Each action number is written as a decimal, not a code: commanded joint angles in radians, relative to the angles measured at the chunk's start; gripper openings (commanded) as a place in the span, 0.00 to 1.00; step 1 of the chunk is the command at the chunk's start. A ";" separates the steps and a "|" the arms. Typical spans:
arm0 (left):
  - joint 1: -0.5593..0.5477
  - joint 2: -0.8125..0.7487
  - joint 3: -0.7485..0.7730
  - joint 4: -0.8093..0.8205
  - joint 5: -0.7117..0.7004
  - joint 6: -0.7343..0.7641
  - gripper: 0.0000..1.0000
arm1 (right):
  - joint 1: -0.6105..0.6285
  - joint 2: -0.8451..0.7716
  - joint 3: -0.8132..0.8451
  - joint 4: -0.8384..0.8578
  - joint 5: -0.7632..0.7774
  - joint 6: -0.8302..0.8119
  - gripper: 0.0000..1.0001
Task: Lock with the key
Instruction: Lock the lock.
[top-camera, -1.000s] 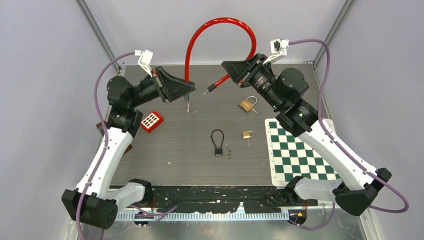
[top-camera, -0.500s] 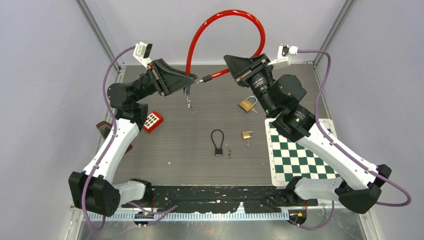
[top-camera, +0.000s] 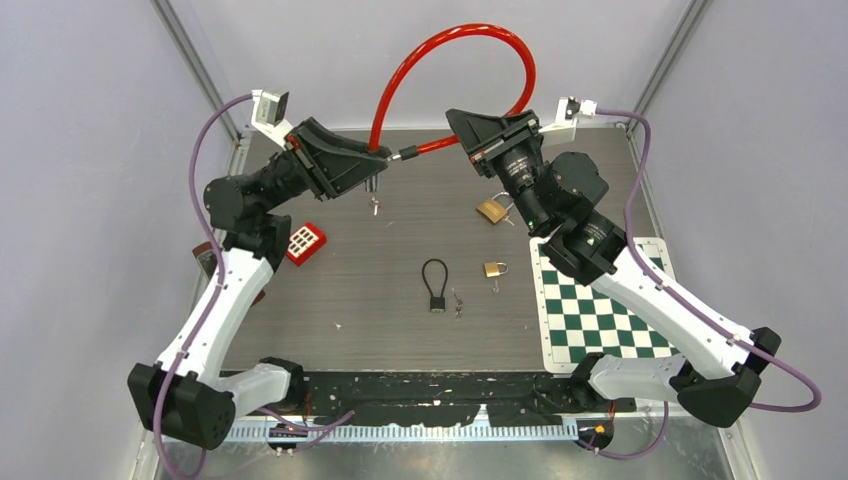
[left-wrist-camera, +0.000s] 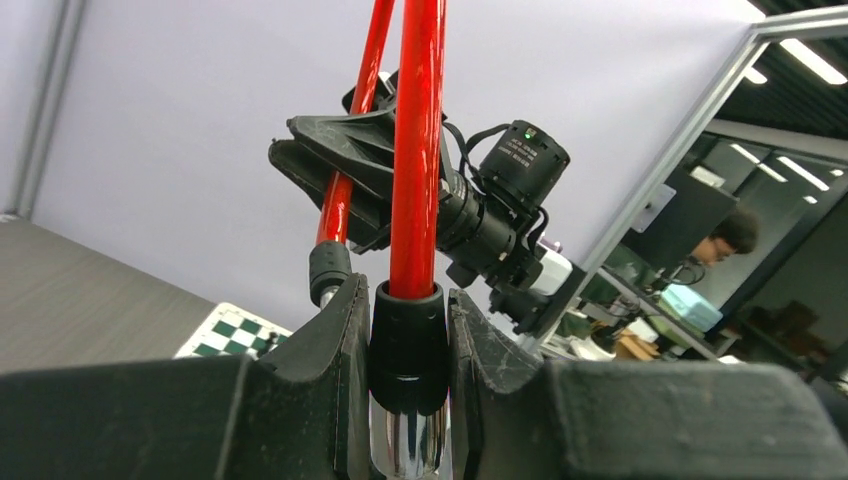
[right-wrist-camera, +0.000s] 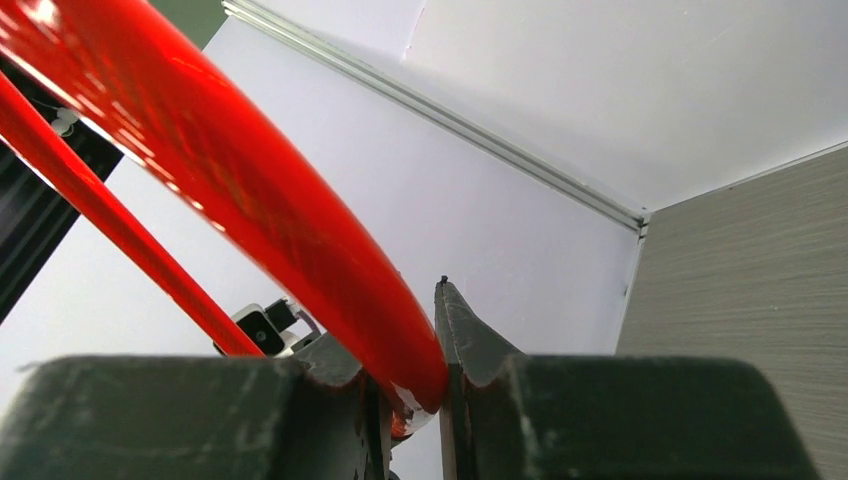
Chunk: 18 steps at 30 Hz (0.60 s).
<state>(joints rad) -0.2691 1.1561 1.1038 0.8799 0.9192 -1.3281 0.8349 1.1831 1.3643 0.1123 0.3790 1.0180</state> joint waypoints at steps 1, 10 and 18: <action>-0.006 -0.069 0.015 -0.132 -0.032 0.191 0.00 | 0.004 -0.036 0.018 0.096 -0.016 0.076 0.05; -0.013 -0.093 -0.001 -0.116 -0.051 0.220 0.00 | 0.005 0.012 0.051 0.070 -0.109 0.154 0.05; -0.013 -0.091 -0.005 -0.105 -0.060 0.233 0.00 | 0.007 0.001 0.037 0.083 -0.127 0.184 0.05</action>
<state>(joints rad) -0.2775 1.0832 1.0992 0.7471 0.8810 -1.1183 0.8356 1.2095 1.3651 0.1028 0.2676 1.1511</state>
